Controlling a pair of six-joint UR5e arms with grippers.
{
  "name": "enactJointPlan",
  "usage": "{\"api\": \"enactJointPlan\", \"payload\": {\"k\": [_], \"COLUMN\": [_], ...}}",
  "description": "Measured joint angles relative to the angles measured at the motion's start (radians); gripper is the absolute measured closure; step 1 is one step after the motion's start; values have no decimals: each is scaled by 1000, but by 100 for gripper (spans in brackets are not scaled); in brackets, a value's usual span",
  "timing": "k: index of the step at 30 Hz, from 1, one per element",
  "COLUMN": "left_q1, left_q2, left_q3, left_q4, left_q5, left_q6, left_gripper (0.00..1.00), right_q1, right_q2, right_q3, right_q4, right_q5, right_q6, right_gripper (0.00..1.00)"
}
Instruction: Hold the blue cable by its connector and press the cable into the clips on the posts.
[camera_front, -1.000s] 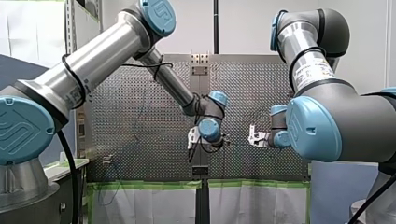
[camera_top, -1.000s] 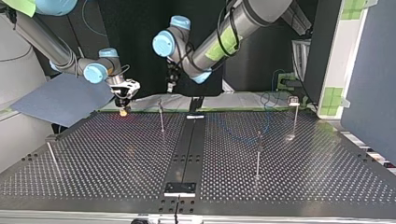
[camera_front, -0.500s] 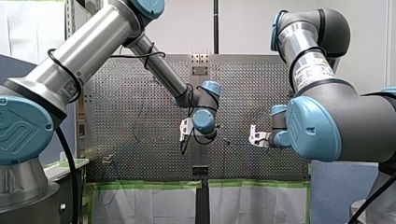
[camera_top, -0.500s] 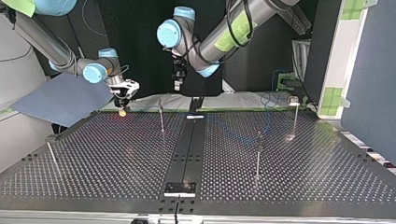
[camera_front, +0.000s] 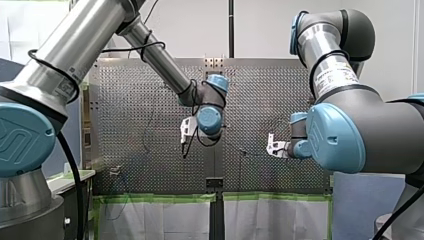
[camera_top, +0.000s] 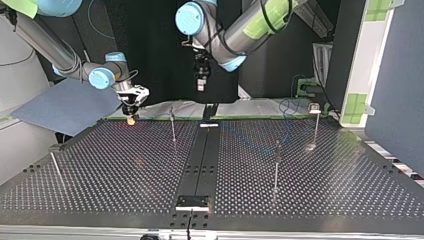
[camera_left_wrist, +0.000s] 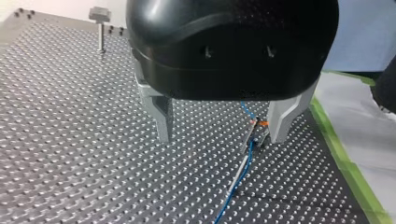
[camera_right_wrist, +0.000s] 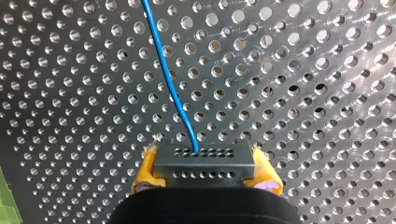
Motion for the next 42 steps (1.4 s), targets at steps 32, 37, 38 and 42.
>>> {"api": "enactJointPlan", "payload": {"k": [32,37,38,42], "left_q1": [-46,-39,-37,-15], "left_q2": [313,325,324,343], "left_q3": [-313,-359,-368,-408], "left_q4": [151,196,205,243], "left_q5": [-93,-93,-96,-98], "left_q6": [-57,-63,-68,-99], "left_gripper": [0,0,0,0], "right_q1": [0,0,0,0], "right_q2": [0,0,0,0], "right_q3": [0,0,0,0], "right_q4": [-2,-2,-2,-3], "right_q5": [-4,-6,-6,-7], "right_q6": [3,3,3,3], "right_gripper": [100,100,100,100]}}
